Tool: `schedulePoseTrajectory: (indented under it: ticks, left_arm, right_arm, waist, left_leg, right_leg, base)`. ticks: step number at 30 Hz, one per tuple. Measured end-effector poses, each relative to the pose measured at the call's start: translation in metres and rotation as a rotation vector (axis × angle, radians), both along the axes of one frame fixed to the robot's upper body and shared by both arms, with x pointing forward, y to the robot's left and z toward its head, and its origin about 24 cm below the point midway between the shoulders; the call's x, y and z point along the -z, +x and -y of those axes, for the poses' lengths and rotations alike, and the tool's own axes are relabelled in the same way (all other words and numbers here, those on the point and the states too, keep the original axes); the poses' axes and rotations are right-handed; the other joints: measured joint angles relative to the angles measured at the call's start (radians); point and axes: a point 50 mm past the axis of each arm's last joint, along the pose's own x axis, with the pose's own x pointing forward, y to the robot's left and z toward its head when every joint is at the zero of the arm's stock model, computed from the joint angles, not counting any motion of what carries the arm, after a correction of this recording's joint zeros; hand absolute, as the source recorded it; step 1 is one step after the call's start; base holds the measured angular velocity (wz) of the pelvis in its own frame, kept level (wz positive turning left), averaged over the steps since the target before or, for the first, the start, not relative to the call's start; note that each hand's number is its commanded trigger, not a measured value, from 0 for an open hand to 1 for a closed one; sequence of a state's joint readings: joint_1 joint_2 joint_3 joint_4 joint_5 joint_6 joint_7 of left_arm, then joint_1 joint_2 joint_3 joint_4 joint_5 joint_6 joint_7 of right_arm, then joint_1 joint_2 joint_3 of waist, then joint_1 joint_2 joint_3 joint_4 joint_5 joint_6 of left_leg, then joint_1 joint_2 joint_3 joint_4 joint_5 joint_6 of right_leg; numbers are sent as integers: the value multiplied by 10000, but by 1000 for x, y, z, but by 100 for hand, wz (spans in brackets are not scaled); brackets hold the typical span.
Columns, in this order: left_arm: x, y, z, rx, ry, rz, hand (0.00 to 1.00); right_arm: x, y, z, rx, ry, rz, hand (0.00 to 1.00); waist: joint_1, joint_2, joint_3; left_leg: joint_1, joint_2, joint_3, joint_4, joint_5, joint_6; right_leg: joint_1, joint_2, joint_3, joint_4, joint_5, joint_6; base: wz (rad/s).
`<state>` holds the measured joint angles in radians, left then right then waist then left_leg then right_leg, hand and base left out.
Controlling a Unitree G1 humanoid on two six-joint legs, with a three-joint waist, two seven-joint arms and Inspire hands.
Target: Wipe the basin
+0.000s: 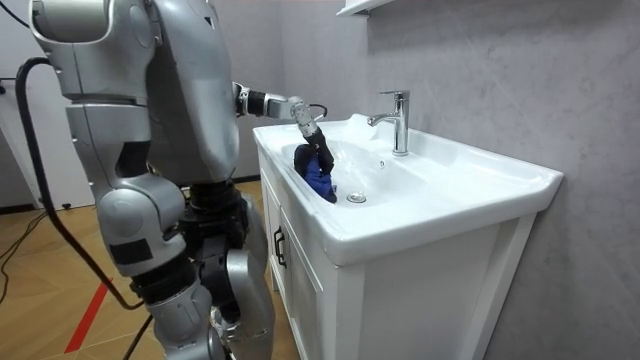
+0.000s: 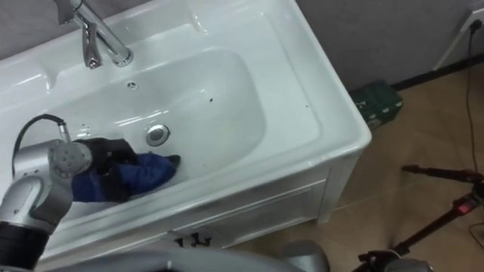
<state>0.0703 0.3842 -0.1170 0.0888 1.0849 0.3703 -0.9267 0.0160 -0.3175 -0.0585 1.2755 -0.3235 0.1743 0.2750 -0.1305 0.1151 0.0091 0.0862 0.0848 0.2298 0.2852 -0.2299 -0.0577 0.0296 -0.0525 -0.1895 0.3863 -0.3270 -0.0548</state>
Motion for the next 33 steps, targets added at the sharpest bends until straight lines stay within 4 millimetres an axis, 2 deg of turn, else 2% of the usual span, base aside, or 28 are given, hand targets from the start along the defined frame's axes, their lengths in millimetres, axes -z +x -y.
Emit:
schedulePoseTrajectory:
  ticks: [6, 10, 13, 16, 18, 21, 26, 33]
  left_arm:
    - [5, -6, -23, -580, 1318, -534, 100]
    - [6, -10, -34, -869, 2004, -730, 100]
    - [10, -15, -41, -1065, 2352, -996, 100]
    - [19, -22, -48, -1167, 2799, -1294, 100]
    - [24, -26, -52, -1202, 3067, -1351, 100]
    - [28, -31, -59, -1010, 3886, -1392, 100]
    - [35, -35, -59, -423, 4665, -1313, 100]
    - [45, -42, -58, 364, 5361, -1155, 100]
  right_arm:
    - [-2, 4, 3, 275, -64, 189, 0]
    - [-2, 1, 4, 334, -68, 67, 0]
    - [-2, -3, 5, 202, -162, -153, 0]
    - [-3, -7, 8, 261, -310, -271, 0]
    - [-4, -8, 11, 392, -379, -256, 0]
    - [-6, -7, 14, 461, -509, -186, 0]
    - [-8, -9, 19, 559, -810, -157, 0]
    - [-10, -16, 26, 473, -1313, -305, 0]
  waist:
    - [-16, -61, 9]
    - [0, -114, -13]
    - [-23, -80, -45]
    - [-64, 33, -123]
    - [-66, 95, -166]
    - [-65, 102, -171]
    - [-66, 101, -171]
    - [-104, 97, -179]
  left_leg:
    - [-52, -85, -126, 78, -2, 1]
    - [-51, -97, -125, 74, -3, 0]
    - [-70, -97, -129, 103, -5, 0]
    - [-107, -78, -86, 215, -3, 1]
    - [-101, -30, 183, 242, -3, 2]
    - [-48, -7, 177, 234, -1, 3]
    - [39, 61, 183, 223, 1, 1]
    - [123, 75, 123, 197, 20, -20]
  right_leg:
    - [-56, -80, -25, 71, -47, 68]
    - [-46, -21, 33, -113, -49, 82]
    - [-73, 12, 192, -106, -47, 84]
    - [-61, 28, 247, -66, -44, 79]
    - [-86, 25, 277, 1, -39, 70]
    - [-101, 2, 309, 129, -40, 70]
    - [-104, 81, 342, 175, -36, 63]
    - [-130, 108, 252, 128, -19, -95]
  base:
    - [-1]
    - [-5]
    - [-17]
    - [-17]
    - [-13]
    - [-13]
    - [-6]
    - [-11]
